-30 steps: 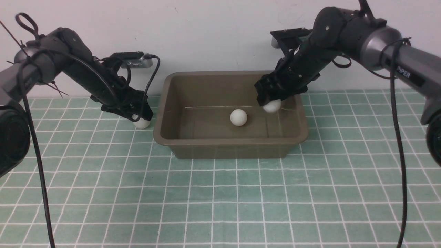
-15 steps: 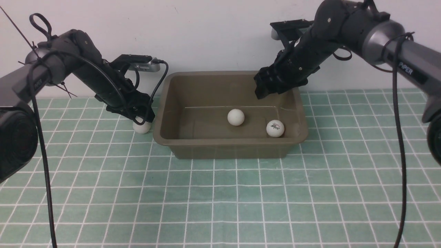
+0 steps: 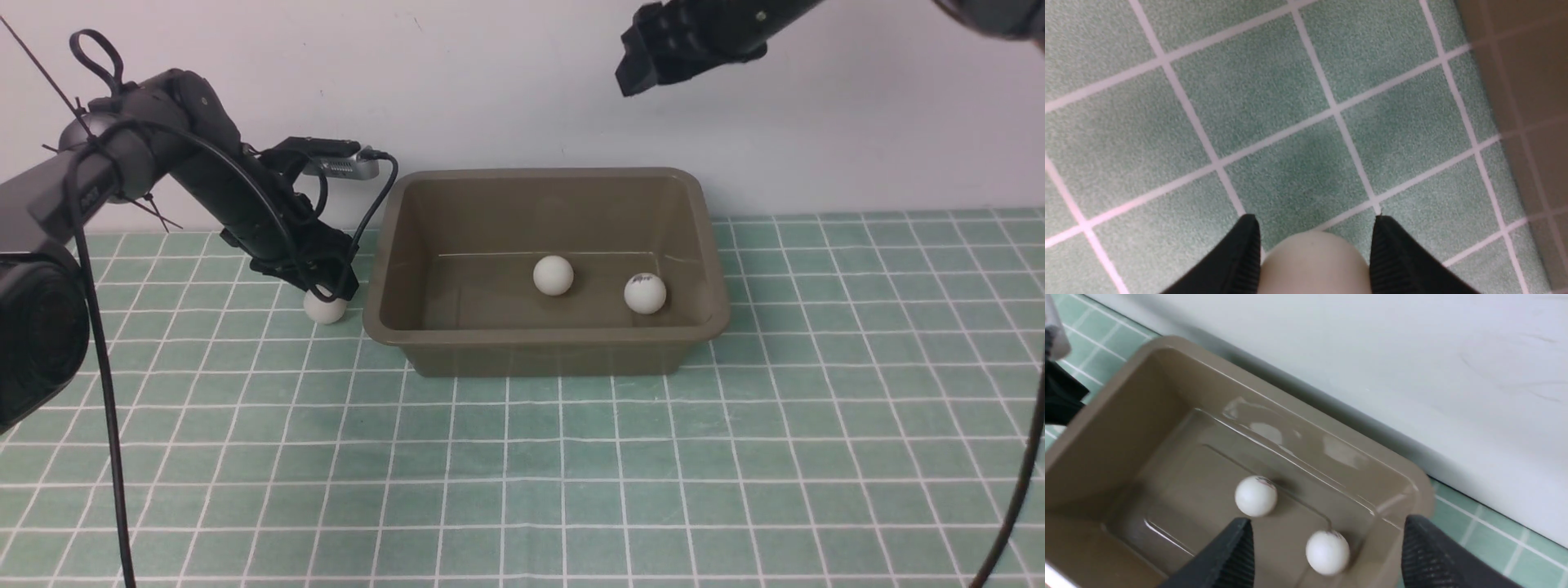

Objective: Put the table tennis balls in the box on the green coffee tablecloth.
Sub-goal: 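Reach for and grasp a ping pong ball on the table beside the basket, then drop the ball into the bin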

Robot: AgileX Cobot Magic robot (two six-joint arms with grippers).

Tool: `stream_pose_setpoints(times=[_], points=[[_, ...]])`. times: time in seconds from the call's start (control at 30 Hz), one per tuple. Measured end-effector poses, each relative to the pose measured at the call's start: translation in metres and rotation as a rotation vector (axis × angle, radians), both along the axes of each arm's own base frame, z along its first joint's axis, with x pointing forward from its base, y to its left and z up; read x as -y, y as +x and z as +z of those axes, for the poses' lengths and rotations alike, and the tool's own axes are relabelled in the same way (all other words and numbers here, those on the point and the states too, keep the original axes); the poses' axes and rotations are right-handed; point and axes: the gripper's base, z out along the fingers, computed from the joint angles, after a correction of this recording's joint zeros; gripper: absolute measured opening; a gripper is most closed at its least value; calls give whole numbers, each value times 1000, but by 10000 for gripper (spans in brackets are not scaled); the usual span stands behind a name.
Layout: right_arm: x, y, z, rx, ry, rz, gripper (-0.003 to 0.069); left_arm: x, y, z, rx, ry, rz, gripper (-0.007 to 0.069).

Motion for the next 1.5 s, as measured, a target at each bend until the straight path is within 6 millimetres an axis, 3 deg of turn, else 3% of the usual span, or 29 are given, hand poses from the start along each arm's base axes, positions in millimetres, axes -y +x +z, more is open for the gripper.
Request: stream_pose_setpoints(times=[0.23,0.53,0.7,0.83,0.9,0.97,1.07,1.2,1.33,1.5], points=[[8,-8,14,26,-50,-31,441,-5,-1,9,-28,63,-7,310],[30,-22,42,87,-94,-101,441,-6,9,65,109,103,45,310],[80,-33,70,143,-113,-229,405,22,-2,113,197,89,28,310],[124,-47,79,139,-135,-335,292,74,-17,136,248,76,-77,310],[143,-55,78,119,-146,-376,212,97,-22,136,249,71,-123,310],[162,-66,75,88,-146,-403,87,124,-28,130,239,65,-179,310],[174,-85,73,54,-131,-416,6,147,-30,115,210,66,-227,310],[183,-114,67,10,-132,-441,-14,164,-29,87,158,79,-262,310],[182,-150,54,-33,-141,-444,-16,167,-24,60,107,96,-267,310],[178,-184,47,-11,-136,-442,-16,166,-22,49,87,103,-268,310]])
